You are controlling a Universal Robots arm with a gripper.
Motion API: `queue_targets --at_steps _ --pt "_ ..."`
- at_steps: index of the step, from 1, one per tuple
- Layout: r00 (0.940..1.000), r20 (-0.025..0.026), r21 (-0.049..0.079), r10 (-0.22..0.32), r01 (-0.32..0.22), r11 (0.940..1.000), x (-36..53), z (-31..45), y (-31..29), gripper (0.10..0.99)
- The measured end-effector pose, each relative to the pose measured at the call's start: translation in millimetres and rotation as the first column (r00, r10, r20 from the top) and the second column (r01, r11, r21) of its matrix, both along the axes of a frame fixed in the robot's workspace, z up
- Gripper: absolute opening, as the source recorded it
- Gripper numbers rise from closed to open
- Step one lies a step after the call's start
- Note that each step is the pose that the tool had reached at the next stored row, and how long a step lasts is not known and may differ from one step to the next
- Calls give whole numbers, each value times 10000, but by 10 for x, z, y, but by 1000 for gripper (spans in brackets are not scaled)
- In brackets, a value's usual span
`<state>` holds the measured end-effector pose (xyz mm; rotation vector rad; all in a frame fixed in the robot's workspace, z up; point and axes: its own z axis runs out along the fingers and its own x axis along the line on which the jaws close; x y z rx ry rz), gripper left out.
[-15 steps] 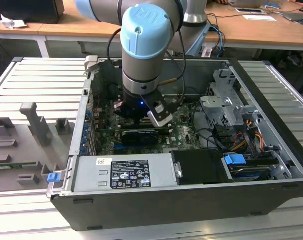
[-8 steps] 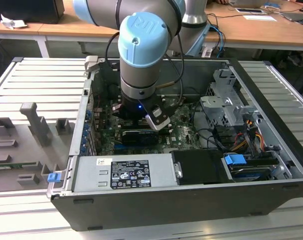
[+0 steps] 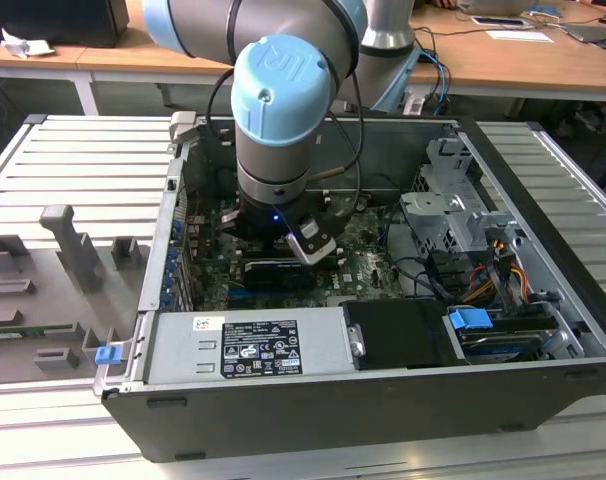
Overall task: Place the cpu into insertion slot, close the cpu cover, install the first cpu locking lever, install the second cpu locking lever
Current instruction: 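Install the second cpu locking lever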
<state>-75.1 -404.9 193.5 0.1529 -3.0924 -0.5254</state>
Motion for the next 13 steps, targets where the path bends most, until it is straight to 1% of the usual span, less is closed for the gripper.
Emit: queue_targets --at_steps 3,5,7,8,10,13 --pt "10000 -4 6 9 -9 10000 -4 3 -2 106" --pt "10000 -1 24 8 -8 10000 -4 32 0 106" --pt "10000 -2 20 7 -7 10000 -8 95 -1 106" --pt "10000 -2 21 7 -7 10000 -8 110 -1 106" --pt "10000 -2 20 7 -7 10000 -9 135 -1 106" --pt "10000 0 23 7 -7 10000 -8 149 0 106"
